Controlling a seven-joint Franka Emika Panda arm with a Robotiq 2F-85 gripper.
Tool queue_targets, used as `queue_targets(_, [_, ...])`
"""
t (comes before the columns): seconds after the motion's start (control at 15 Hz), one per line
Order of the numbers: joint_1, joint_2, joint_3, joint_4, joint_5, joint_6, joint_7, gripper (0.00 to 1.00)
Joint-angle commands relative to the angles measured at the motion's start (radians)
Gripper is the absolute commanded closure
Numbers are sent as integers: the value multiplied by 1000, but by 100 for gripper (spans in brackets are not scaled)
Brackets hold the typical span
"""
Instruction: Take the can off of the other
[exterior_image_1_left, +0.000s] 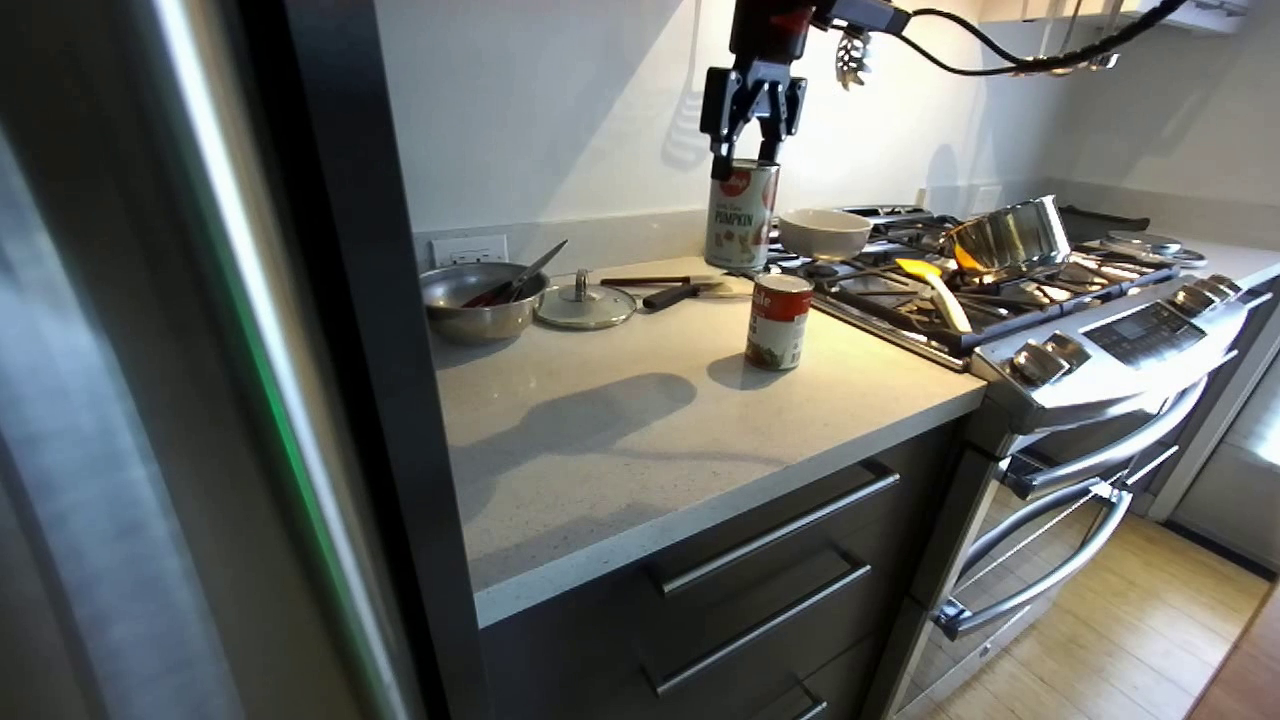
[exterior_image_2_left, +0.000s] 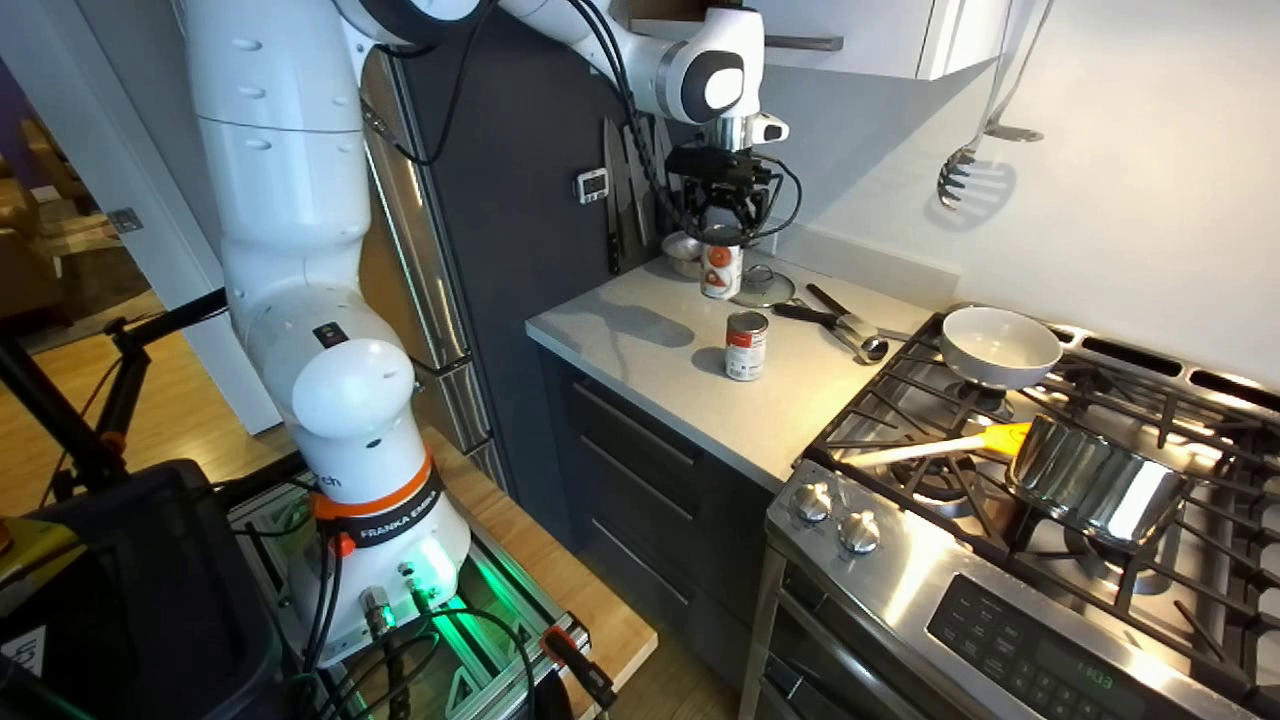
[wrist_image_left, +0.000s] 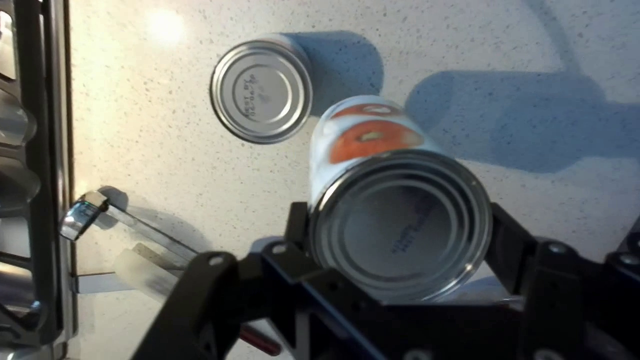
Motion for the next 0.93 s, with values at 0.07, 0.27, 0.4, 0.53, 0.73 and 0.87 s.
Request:
queue_targets(0.07, [38,-27,36,-49,-6,9,-5,42])
queue_targets(0.27, [52,0,49,-91,1,73,8,42])
queue_targets(0.4, [49,32,50,-120,12,113,-2,42])
queue_targets(0.53, [43,64,43,-147,2,172,5,42])
queue_targets(0.73, [33,104,40,-175,1,243,9,42])
queue_targets(0.87, [28,118,42,-187,1,276,9,42])
